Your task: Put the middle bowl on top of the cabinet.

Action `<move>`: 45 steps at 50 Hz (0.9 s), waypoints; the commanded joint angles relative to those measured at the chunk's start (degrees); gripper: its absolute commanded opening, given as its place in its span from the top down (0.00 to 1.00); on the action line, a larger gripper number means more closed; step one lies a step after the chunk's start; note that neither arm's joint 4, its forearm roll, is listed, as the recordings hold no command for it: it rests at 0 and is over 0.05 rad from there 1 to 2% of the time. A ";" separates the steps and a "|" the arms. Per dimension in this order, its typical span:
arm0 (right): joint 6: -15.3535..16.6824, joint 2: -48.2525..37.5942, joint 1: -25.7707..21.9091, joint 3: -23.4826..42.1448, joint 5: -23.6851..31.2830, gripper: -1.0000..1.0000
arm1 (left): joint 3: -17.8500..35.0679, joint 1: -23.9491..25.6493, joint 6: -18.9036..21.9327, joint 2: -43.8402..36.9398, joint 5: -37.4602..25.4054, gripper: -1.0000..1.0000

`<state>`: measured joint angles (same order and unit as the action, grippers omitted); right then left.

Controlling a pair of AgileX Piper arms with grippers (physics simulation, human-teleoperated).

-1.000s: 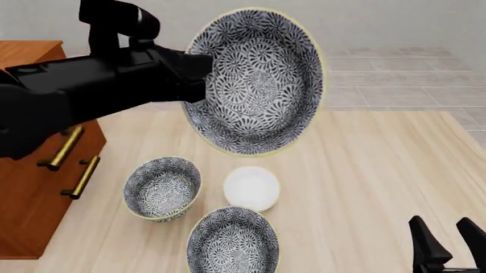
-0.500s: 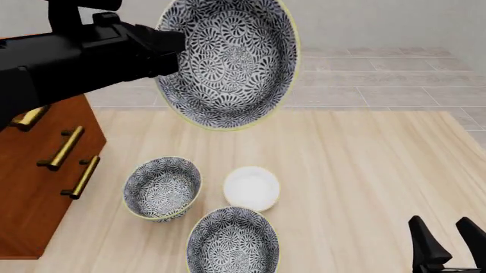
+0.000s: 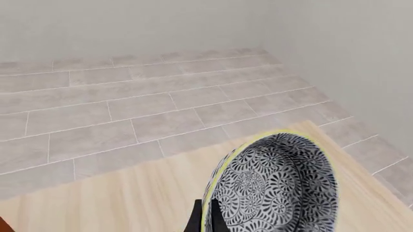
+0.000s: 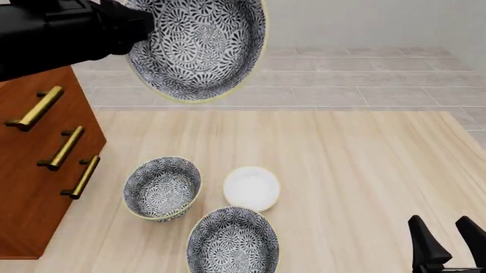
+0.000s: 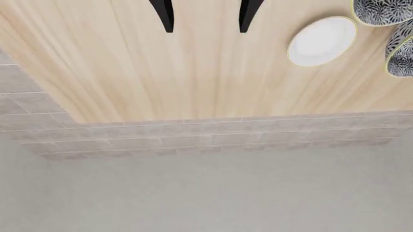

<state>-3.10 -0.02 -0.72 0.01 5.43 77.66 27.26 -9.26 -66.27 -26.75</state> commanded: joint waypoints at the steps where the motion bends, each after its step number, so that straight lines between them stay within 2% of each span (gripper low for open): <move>1: 0.04 0.00 -0.05 0.00 -0.23 0.00 | 2.87 -2.81 -2.89 0.03 -2.96 1.00; 6: 0.15 0.00 -0.06 0.00 -0.24 0.00 | 3.26 -4.16 -3.52 -0.22 -3.93 1.00; 11: 0.23 0.00 -0.06 0.00 -0.25 0.00 | 3.66 -4.10 -5.25 -0.36 -4.73 1.00; 12: 0.28 0.00 -0.07 0.00 -0.24 0.00 | 3.57 -3.96 -6.59 -0.50 -5.00 1.00; 22: 0.11 0.00 -0.25 0.00 -0.16 0.00 | 4.61 -5.97 -6.38 -0.31 -6.31 1.00; 34: 0.10 0.00 -0.61 0.00 -0.35 0.00 | 5.74 -9.62 -9.36 -1.21 -7.77 1.00; 45: -0.04 0.00 -0.59 0.00 -0.43 0.00 | 6.98 -12.31 -8.94 -1.31 -9.05 1.00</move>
<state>-3.04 -0.02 -1.27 0.01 5.06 83.28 17.32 -17.98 -67.57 -34.75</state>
